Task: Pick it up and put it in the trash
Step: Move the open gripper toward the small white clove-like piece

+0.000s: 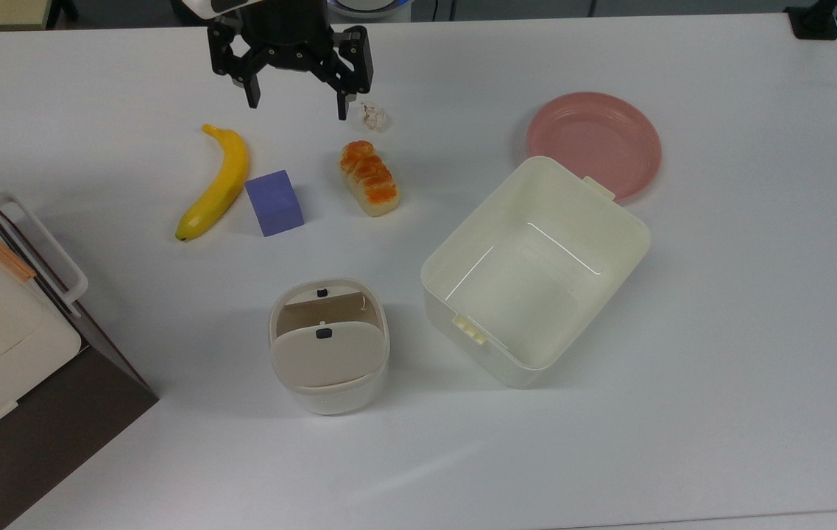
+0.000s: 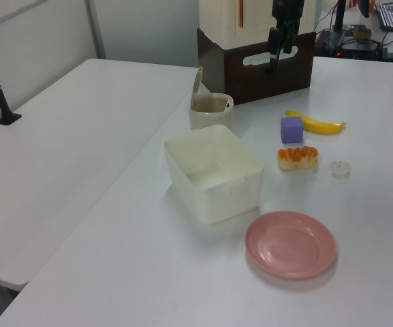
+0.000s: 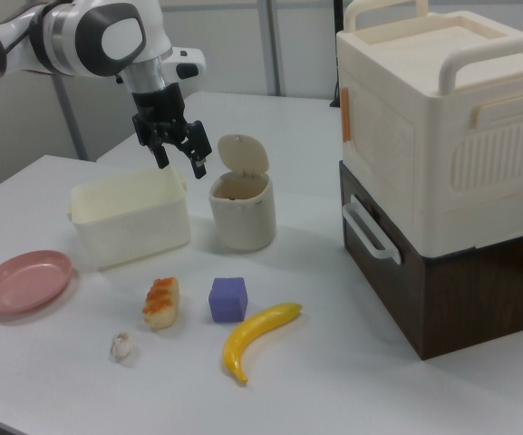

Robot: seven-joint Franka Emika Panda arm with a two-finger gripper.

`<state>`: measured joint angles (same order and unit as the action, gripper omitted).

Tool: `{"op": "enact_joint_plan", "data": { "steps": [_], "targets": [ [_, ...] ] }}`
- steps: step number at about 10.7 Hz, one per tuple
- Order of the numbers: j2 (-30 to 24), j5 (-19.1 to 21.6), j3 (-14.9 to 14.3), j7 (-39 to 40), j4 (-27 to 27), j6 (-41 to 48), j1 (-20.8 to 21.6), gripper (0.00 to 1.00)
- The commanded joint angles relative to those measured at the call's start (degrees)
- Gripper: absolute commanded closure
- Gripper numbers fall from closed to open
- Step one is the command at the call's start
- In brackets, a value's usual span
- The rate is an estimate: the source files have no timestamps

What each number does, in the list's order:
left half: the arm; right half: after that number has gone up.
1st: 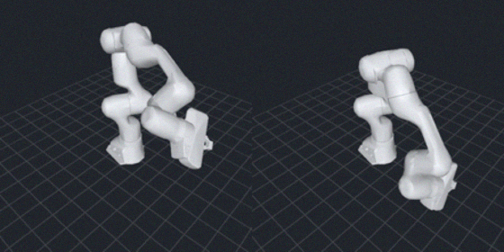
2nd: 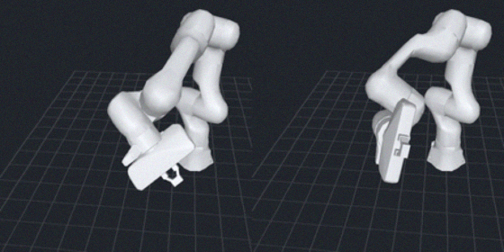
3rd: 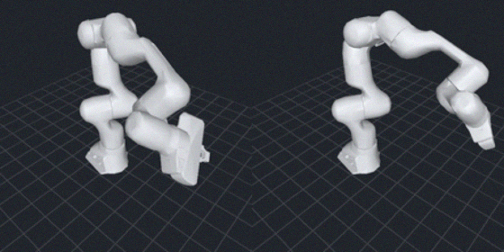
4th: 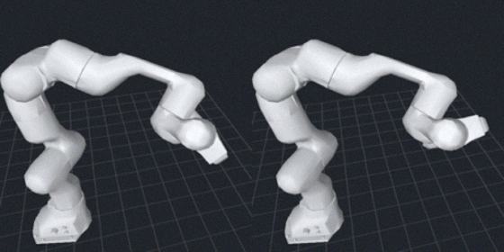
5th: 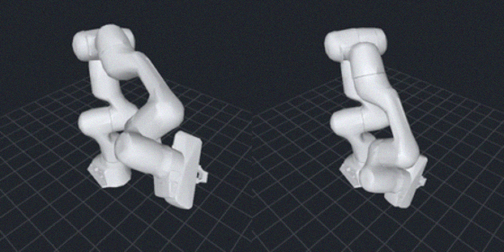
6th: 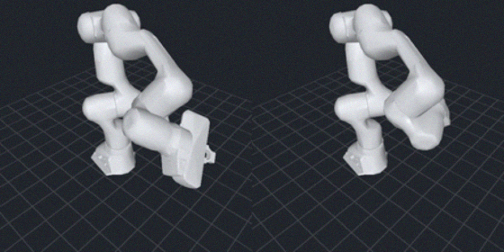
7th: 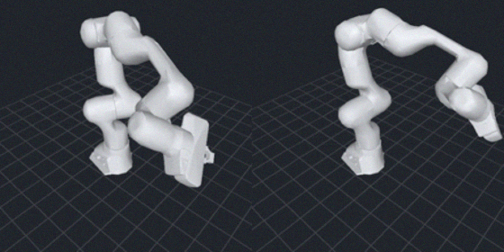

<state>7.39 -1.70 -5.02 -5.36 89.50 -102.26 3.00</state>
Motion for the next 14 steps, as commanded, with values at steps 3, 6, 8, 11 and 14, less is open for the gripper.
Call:
{"op": "enact_joint_plan", "data": {
  "steps": [3,6,8,11,14],
  "targets": [
    [-2.4,1.4,-0.2,-0.7,2.0,0.7,-0.6,0.00],
    [-2.4,1.4,-0.2,-0.7,1.7,1.4,-0.9,0.00],
    [-2.4,1.4,-0.2,-0.8,1.7,1.4,-0.9,0.00],
    [-2.4,1.4,-0.1,-0.6,1.8,1.4,-0.9,0.00],
    [-2.4,1.4,0.3,-0.5,3.3,1.5,-0.3,0.00]
  ]
}}
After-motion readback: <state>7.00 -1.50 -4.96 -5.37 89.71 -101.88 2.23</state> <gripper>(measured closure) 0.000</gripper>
